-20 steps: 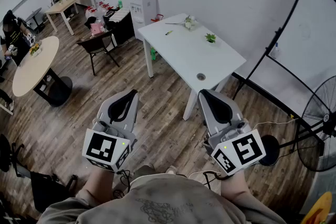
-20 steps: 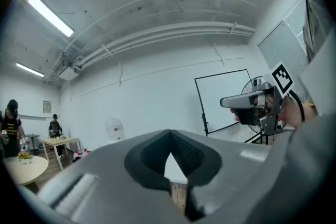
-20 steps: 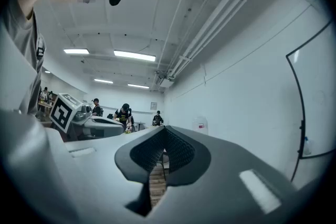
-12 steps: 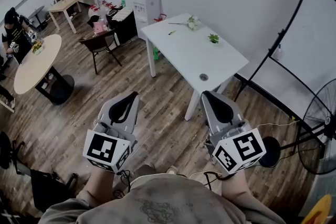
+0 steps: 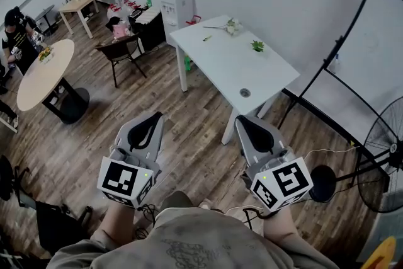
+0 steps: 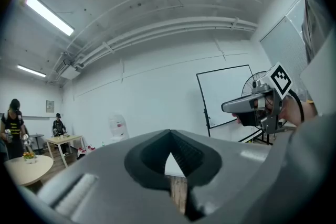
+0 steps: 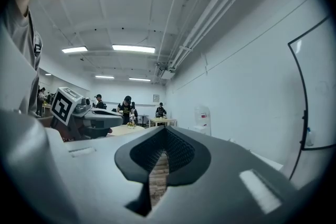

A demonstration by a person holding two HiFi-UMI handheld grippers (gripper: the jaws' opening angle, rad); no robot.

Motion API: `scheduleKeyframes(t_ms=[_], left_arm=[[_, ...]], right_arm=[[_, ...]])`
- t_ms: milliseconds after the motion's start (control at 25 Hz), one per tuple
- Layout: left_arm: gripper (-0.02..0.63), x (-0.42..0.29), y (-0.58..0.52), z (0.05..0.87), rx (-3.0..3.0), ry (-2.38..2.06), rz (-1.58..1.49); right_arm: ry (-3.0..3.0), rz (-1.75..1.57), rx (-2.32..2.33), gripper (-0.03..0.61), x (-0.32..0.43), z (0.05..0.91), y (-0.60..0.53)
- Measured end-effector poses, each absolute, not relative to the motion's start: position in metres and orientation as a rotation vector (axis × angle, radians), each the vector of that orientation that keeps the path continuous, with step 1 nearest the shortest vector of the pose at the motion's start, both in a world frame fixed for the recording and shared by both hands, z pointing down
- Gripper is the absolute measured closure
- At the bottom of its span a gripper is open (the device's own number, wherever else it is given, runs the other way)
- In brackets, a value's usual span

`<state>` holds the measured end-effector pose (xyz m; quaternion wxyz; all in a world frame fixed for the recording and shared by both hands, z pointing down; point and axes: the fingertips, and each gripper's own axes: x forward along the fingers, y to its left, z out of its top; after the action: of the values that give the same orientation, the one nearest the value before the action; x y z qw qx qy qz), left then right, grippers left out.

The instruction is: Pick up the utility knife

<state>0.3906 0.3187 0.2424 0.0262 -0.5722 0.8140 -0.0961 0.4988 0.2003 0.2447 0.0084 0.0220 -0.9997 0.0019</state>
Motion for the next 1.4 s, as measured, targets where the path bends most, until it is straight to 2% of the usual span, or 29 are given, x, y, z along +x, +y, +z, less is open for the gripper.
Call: scheduleKeyframes(t_ms=[360, 440, 560, 1040, 1400], left_arm=[[0.614, 0.393, 0.321, 0.239, -1.752, 2.526, -0.285], [0.614, 0.390, 0.322, 0.240, -1.742, 2.526, -0.277], [0.614, 0.377, 0.325, 0.241, -1.725, 2.539, -0.287], [0.614, 0.292, 0.306, 0.252, -1.718, 2.572, -0.229], [0.614, 0.166, 0.276, 0.253, -1.711, 2.606, -0.212]], right_arm=[[-3.141, 0.027, 0.182, 0.537, 0.501, 0.241, 0.186], [-3.146, 0.022, 0.221, 0.370, 0.499, 0.240, 0.182], [-3.118, 0.019, 0.245, 0.316, 0.489, 0.245, 0.176], [-3.042, 0.019, 0.242, 0.308, 0.403, 0.271, 0.153], [-2.976, 0.033, 0.289, 0.321, 0.289, 0.279, 0.117]])
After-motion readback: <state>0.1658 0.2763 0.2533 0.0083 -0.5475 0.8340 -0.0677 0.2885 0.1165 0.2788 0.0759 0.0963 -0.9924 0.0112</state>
